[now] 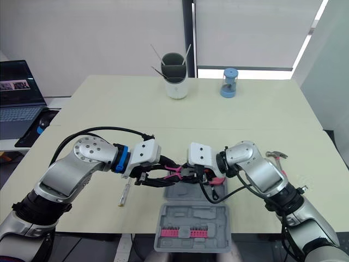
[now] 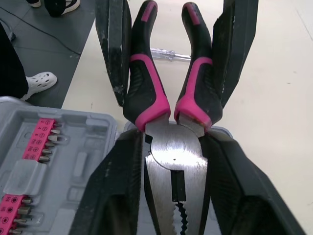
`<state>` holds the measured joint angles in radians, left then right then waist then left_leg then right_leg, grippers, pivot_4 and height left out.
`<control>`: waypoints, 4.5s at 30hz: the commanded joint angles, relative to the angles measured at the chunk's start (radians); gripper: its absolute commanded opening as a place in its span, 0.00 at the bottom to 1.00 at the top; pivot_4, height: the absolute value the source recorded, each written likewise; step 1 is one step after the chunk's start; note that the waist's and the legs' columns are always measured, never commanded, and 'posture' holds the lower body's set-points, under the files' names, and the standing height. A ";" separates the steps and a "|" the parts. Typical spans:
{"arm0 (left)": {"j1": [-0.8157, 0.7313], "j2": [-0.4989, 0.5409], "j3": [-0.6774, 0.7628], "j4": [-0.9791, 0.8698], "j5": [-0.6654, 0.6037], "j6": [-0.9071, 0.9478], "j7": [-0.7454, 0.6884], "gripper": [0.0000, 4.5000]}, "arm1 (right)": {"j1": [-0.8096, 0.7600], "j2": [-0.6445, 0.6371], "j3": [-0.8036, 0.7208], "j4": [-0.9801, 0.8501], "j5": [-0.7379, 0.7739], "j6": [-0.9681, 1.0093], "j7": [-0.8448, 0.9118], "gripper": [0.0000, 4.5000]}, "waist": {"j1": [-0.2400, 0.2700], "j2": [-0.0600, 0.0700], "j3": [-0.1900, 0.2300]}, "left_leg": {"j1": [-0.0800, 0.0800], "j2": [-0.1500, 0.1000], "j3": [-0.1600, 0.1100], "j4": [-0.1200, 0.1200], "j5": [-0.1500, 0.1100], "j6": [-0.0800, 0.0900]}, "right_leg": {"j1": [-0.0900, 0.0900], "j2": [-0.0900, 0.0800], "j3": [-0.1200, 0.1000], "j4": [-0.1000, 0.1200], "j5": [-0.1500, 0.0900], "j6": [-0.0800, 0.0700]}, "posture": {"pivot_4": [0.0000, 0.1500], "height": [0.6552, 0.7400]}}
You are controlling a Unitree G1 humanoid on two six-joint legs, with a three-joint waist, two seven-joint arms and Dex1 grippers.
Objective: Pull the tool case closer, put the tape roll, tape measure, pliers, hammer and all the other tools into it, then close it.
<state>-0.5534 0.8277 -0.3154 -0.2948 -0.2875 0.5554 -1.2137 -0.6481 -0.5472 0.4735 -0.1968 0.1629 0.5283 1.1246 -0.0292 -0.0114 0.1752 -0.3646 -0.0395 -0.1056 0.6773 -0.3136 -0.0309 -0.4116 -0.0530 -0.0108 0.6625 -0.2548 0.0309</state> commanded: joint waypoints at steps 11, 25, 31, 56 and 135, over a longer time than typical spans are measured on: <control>0.090 -0.002 0.119 0.014 -0.040 -0.140 0.010 0.86 | -0.023 -0.055 -0.020 -0.053 -0.032 0.002 0.029 0.27 | 0.001 0.000 0.000 | 0.000 0.000 0.000 0.000 0.001 -0.001 | 0.000 -0.001 0.000 0.000 0.000 0.000 | 1.00 1.00; 0.362 0.094 0.354 0.004 -0.130 -0.339 -0.120 1.00 | 0.076 -0.152 0.068 -0.133 -0.142 0.145 -0.025 0.27 | 0.001 0.000 0.000 | 0.000 0.001 0.000 0.000 0.000 0.000 | 0.000 -0.002 0.000 0.000 0.000 0.000 | 1.00 1.00; 0.398 0.112 0.360 -0.011 -0.129 -0.351 -0.109 1.00 | 0.080 -0.130 0.110 -0.065 -0.197 0.127 -0.058 0.27 | 0.001 0.000 0.000 | 0.000 0.001 0.000 0.000 0.000 0.000 | 0.000 -0.001 0.000 0.000 0.000 0.000 | 1.00 1.00; 0.413 0.160 0.376 -0.056 -0.142 -0.301 -0.093 1.00 | 0.085 -0.025 0.143 0.045 -0.277 0.077 -0.060 0.27 | 0.000 0.000 0.000 | 0.001 0.001 0.000 0.000 0.000 0.000 | 0.000 0.000 0.000 0.001 0.000 0.000 | 1.00 1.00; 0.641 0.153 0.868 0.396 -0.167 -0.229 0.133 1.00 | 0.377 -0.451 -0.750 0.516 0.177 -0.397 0.103 0.99 | 0.002 0.001 0.001 | 0.005 0.002 0.004 -0.001 -0.001 0.002 | 0.005 -0.002 0.000 -0.001 0.000 0.000 | 1.00 1.00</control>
<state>0.0873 0.9589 0.5034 0.0778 -0.4639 0.3412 -1.0976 -0.2612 -0.9758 -0.2321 0.2536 0.3498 0.1930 1.2161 -0.0274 -0.0102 0.1758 -0.3592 -0.0378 -0.1012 0.6764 -0.3141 -0.0292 -0.4069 -0.0548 -0.0106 0.6621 -0.2548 0.0308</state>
